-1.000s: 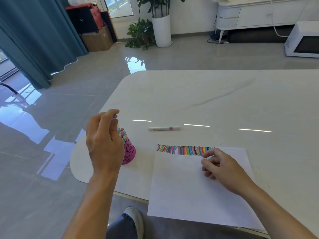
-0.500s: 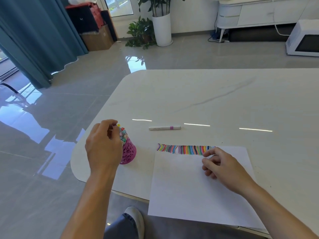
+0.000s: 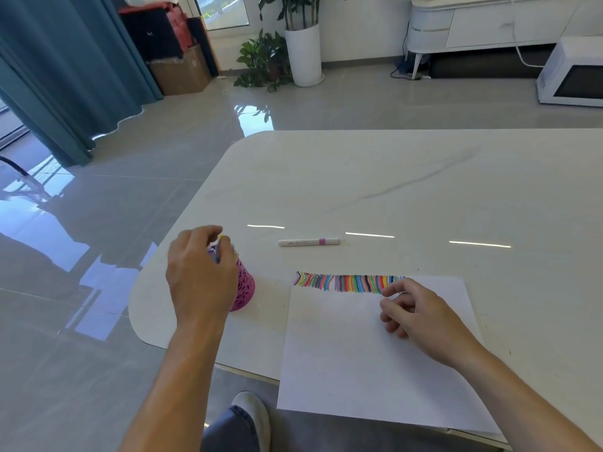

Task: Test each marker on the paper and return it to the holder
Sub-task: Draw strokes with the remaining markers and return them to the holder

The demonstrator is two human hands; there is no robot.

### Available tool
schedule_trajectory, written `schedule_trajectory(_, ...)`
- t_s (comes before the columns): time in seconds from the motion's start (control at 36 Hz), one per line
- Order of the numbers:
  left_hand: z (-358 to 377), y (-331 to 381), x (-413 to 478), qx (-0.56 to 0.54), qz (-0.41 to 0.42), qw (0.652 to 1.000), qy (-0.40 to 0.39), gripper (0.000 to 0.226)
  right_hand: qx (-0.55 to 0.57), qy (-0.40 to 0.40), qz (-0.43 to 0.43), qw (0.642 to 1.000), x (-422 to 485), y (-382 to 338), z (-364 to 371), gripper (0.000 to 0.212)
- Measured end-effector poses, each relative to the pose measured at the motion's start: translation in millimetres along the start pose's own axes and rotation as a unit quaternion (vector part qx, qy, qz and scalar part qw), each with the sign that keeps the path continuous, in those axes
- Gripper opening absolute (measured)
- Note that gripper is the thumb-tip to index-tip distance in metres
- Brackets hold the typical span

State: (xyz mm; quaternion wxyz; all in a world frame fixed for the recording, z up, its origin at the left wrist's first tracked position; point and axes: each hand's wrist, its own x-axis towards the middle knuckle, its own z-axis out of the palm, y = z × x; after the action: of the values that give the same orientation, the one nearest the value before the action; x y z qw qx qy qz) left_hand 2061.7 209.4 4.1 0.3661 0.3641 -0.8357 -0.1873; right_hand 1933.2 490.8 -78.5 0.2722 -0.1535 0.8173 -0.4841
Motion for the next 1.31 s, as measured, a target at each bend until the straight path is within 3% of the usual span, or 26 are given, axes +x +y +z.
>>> schedule_trajectory(0.11,10,12,-5,0.004,0.092,0.996,-0.016,0.022,0.003,0.001,-0.001,1.0,0,1,-1,0.003)
schedule_trajectory(0.22,31,21,-16,-0.008,0.146,0.985,-0.097,0.021,0.014,0.002,-0.001,1.0,1,2,-2,0.003)
schedule_trajectory(0.36,66,15,-24,0.001,0.138,0.96,-0.241,0.027,0.034,0.001,-0.005,0.999,1,4,-7,0.005)
schedule_trajectory(0.47,94,8,-24,0.007,0.116,0.95,-0.289,0.038,0.046,-0.001,-0.003,0.999,-1,7,-13,0.003)
schedule_trajectory(0.72,126,6,-25,0.023,0.11,0.957,-0.268,0.04,0.046,0.008,0.004,0.999,-3,15,-26,0.002)
schedule_trajectory(1.08,122,7,-25,0.099,0.103,0.966,-0.217,0.016,0.046,0.01,0.005,0.999,-9,17,-27,0.004)
schedule_trajectory(1.31,113,29,-25,0.012,0.097,0.978,-0.184,0.013,0.053,0.012,0.005,0.999,-5,14,-25,0.004)
